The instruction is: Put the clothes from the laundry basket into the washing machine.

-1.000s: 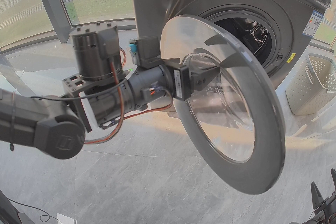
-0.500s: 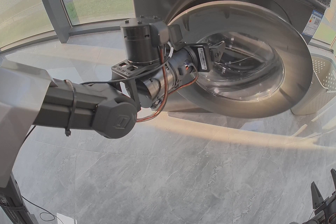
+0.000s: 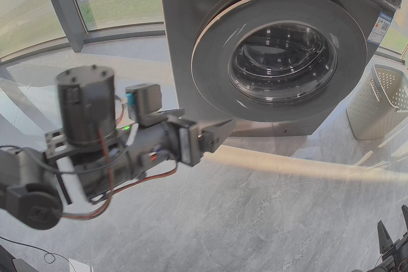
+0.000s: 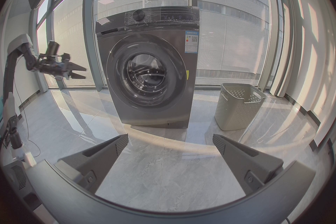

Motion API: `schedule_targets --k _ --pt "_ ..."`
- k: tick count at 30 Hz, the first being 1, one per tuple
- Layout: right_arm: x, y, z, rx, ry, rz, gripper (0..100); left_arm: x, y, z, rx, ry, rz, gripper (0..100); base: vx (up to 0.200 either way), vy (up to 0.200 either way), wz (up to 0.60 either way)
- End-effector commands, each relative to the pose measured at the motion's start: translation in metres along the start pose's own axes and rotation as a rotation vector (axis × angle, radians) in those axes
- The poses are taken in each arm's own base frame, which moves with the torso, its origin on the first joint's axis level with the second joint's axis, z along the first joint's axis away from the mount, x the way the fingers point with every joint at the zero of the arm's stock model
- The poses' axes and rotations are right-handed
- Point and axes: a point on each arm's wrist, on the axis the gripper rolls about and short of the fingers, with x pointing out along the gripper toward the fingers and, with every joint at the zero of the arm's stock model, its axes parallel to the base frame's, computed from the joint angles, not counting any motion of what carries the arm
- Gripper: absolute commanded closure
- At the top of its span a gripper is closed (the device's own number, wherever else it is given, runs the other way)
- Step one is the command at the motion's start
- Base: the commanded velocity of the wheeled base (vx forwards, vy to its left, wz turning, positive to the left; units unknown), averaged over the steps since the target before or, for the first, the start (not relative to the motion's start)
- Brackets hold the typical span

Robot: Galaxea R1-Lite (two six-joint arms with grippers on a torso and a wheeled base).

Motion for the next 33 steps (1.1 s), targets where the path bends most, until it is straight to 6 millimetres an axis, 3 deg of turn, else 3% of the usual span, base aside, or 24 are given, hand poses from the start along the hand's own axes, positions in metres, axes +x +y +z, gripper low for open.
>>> schedule_targets --k 1,3,6,10,16,23,29,32,33 --pt "0.0 0.0 -0.005 0.0 0.006 0.0 0 -0.17 0.032 -0.051 0.092 -0.052 0.036 0 0.0 0.0 0.0" --pt "0.0 0.0 -0.005 0.0 0.006 -0.001 0 -0.201 0.042 -0.066 0.146 -0.114 0.106 0 0.0 0.0 0.0" --pt "0.0 0.0 -0.005 0.0 0.006 -0.001 0 -0.228 0.048 -0.089 0.156 -0.143 0.162 0 0.0 0.0 0.0" --pt "0.0 0.0 -0.005 0.0 0.006 0.0 0 -0.249 0.049 -0.105 0.16 -0.179 0.235 0 0.0 0.0 0.0" --pt "0.0 0.0 -0.005 0.0 0.006 -0.001 0 -0.263 0.048 -0.119 0.173 -0.207 0.33 0 0.0 0.0 0.0" --pt "0.0 0.0 -0.005 0.0 0.006 0.0 0 -0.283 0.041 -0.15 0.189 -0.239 0.454 0 0.0 0.0 0.0" --pt "0.0 0.0 -0.005 0.0 0.006 0.0 0 -0.283 0.042 -0.158 0.178 -0.23 0.515 0 0.0 0.0 0.0" --pt "0.0 0.0 -0.005 0.001 0.006 -0.001 0 -0.283 0.043 -0.161 0.174 -0.216 0.614 0 0.0 0.0 0.0" --pt "0.0 0.0 -0.005 0.0 0.006 0.0 0 -0.283 0.041 -0.17 0.183 -0.176 0.67 0 0.0 0.0 0.0"
